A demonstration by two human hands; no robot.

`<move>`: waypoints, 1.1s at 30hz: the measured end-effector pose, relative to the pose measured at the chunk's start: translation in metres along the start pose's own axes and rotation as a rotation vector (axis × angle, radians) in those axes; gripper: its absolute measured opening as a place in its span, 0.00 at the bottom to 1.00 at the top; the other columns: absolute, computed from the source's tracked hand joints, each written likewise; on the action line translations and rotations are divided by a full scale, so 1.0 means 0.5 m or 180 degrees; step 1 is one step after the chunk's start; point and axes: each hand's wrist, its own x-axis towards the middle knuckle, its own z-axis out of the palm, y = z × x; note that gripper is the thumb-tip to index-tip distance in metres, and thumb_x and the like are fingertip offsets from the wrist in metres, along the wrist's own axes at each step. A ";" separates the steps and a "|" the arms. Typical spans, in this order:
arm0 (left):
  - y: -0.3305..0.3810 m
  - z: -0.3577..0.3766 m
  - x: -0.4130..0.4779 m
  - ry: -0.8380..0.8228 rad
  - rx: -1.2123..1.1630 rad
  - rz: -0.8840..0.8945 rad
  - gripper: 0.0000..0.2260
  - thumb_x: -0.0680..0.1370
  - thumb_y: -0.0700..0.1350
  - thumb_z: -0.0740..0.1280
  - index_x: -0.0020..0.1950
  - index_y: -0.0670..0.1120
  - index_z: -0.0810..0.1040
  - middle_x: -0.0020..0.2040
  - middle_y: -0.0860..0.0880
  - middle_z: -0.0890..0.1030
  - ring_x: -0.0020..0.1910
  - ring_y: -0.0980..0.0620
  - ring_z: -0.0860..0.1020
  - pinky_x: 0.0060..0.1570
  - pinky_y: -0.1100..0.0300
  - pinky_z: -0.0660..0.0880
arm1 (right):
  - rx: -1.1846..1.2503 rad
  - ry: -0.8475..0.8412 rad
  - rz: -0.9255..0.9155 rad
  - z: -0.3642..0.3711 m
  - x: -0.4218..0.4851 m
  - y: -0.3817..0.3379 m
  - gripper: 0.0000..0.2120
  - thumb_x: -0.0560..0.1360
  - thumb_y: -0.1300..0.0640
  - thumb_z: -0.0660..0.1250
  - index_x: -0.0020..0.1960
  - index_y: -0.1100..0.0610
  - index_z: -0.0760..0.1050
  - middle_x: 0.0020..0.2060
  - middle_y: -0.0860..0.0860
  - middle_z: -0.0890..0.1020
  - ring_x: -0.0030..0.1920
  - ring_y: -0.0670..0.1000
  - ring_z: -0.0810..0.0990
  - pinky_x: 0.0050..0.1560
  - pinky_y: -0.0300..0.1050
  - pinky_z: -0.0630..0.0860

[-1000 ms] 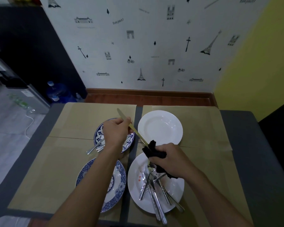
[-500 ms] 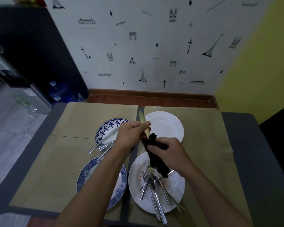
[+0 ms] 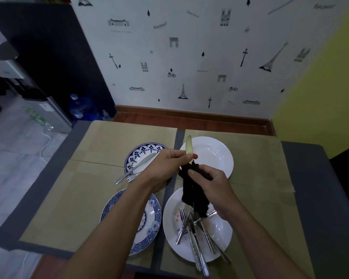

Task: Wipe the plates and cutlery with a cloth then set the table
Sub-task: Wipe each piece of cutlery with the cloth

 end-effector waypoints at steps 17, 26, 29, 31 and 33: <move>-0.065 -0.103 0.037 0.0578 -0.0110 -0.0211 0.03 0.77 0.36 0.71 0.45 0.41 0.85 0.40 0.44 0.84 0.41 0.49 0.82 0.51 0.54 0.82 | -0.0589 -0.0174 0.0241 0.065 0.061 0.045 0.05 0.79 0.58 0.72 0.50 0.58 0.86 0.46 0.61 0.87 0.45 0.56 0.85 0.57 0.63 0.81; -0.094 -0.214 0.101 0.1324 -0.0612 -0.0343 0.05 0.78 0.35 0.69 0.44 0.39 0.84 0.39 0.39 0.82 0.38 0.46 0.82 0.45 0.56 0.83 | -0.0798 -0.0179 0.0622 0.088 0.097 0.069 0.06 0.79 0.57 0.72 0.50 0.58 0.87 0.46 0.64 0.86 0.42 0.56 0.85 0.54 0.62 0.82; -0.127 -0.263 0.128 0.1483 0.0318 -0.0306 0.10 0.78 0.38 0.70 0.40 0.51 0.86 0.35 0.45 0.82 0.35 0.49 0.78 0.47 0.48 0.82 | -0.0743 0.0075 0.0622 0.082 0.111 0.068 0.07 0.79 0.57 0.72 0.48 0.58 0.87 0.45 0.62 0.87 0.44 0.59 0.86 0.53 0.61 0.82; -0.154 -0.286 0.145 0.1483 0.0971 -0.0370 0.11 0.77 0.40 0.70 0.38 0.53 0.86 0.29 0.49 0.80 0.31 0.51 0.75 0.39 0.53 0.78 | -0.0647 0.0203 0.0609 0.078 0.120 0.063 0.06 0.79 0.58 0.72 0.47 0.57 0.88 0.44 0.59 0.88 0.48 0.60 0.87 0.54 0.58 0.82; -0.180 -0.301 0.159 0.1347 0.1696 -0.0416 0.16 0.77 0.40 0.68 0.30 0.52 0.81 0.24 0.52 0.71 0.27 0.54 0.68 0.31 0.59 0.65 | -0.0565 0.0302 0.0607 0.074 0.127 0.055 0.06 0.79 0.59 0.72 0.47 0.56 0.88 0.44 0.57 0.88 0.48 0.58 0.88 0.55 0.57 0.83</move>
